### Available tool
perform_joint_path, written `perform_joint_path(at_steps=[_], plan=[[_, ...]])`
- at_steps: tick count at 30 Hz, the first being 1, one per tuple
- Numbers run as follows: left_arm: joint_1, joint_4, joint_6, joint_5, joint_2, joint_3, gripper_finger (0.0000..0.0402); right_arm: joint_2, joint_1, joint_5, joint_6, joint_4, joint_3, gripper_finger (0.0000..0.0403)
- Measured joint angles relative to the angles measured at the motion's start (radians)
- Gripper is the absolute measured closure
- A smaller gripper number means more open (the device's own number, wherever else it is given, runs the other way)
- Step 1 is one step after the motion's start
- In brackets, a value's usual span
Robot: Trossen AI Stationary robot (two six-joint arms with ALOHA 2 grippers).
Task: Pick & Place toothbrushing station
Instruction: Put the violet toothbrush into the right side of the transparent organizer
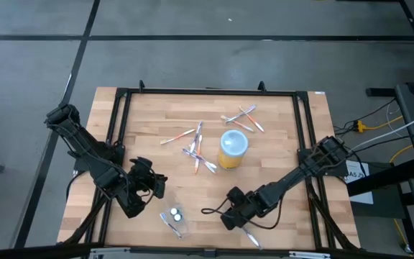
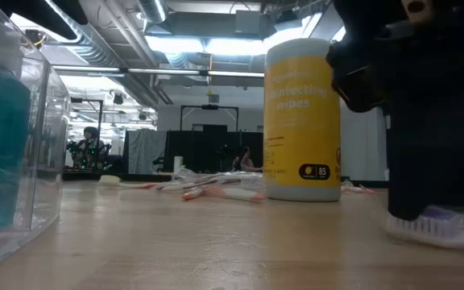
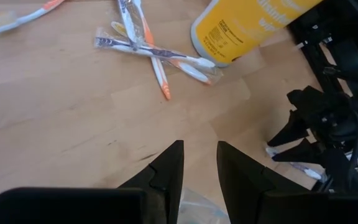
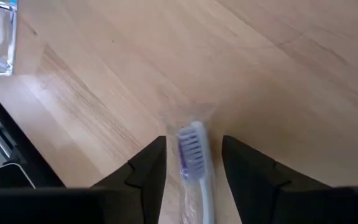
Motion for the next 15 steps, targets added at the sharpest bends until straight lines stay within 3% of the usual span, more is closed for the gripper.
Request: perform_joint_path(at_steps=[15], plan=[[0.000, 0.000, 0.008, 0.005, 0.000, 0.000, 0.0311, 0.002, -0.073, 0.006, -0.069, 0.030, 0.000, 0.0244]])
